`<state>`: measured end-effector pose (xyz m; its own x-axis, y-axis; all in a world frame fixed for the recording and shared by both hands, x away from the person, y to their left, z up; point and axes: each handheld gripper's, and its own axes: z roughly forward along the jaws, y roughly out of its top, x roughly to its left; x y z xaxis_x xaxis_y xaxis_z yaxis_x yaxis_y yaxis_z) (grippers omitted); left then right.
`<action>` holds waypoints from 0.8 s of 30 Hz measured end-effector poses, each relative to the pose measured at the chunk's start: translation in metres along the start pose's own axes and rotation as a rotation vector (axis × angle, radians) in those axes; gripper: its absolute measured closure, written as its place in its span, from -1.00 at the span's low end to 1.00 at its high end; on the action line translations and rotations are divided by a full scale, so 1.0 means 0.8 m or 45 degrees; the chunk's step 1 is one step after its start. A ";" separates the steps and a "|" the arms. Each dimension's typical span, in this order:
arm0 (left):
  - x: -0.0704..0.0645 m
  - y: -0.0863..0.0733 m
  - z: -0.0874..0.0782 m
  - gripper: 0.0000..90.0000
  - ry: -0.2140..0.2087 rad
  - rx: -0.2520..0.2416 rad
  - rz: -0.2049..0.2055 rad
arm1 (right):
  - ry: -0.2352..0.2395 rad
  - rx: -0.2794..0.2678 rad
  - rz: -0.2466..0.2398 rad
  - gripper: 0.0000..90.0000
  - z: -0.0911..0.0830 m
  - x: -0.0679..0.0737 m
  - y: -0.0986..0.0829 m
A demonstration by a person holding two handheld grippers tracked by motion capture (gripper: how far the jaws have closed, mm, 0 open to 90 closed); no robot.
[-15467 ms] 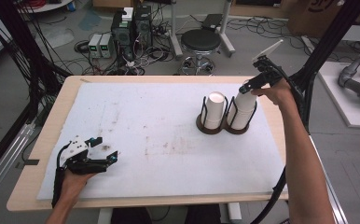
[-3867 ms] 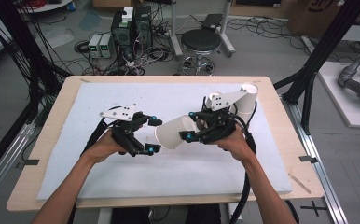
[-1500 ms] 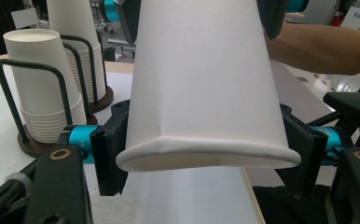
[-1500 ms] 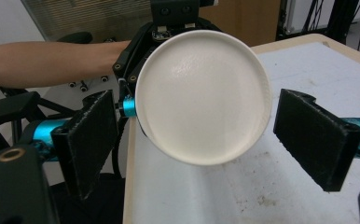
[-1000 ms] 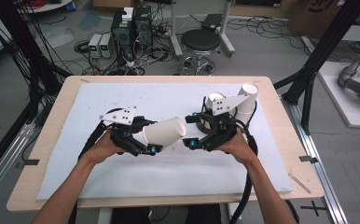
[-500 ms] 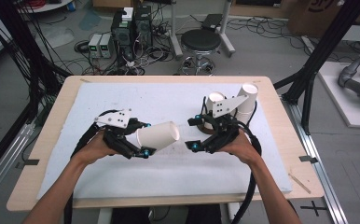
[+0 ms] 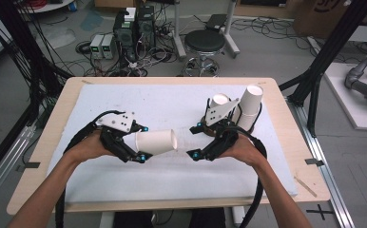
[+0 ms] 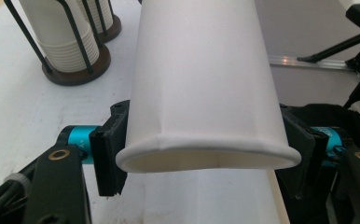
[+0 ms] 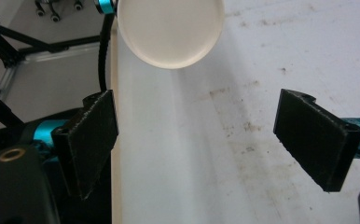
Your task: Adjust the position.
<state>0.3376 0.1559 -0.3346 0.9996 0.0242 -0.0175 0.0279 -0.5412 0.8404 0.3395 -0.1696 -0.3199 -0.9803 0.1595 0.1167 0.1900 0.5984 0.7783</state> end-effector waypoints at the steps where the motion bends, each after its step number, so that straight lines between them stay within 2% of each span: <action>1: 0.000 0.001 0.000 -0.34 0.001 0.023 0.008 | -0.005 0.011 -0.008 -0.68 0.001 0.000 0.000; 8: 0.002 0.005 0.000 -0.34 0.001 0.140 0.017 | -0.014 0.096 -0.027 -0.68 0.007 0.002 0.003; 11: 0.003 0.008 0.002 -0.34 -0.004 0.189 0.033 | -0.028 0.169 -0.046 -0.68 0.012 0.003 0.005; 18: 0.004 0.010 0.006 -0.34 -0.017 0.269 0.033 | -0.043 0.267 -0.078 -0.68 0.020 0.005 0.010; 22: 0.004 0.013 0.009 -0.33 -0.015 0.302 0.050 | -0.054 0.329 -0.098 -0.68 0.026 0.008 0.015; 24: 0.004 0.014 0.011 -0.33 -0.009 0.339 0.061 | -0.058 0.355 -0.109 -0.68 0.030 0.010 0.018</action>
<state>0.3413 0.1421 -0.3301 0.9998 -0.0121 0.0143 -0.0186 -0.7436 0.6683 0.3359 -0.1414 -0.3227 -0.9911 0.1308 0.0252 0.1208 0.8026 0.5841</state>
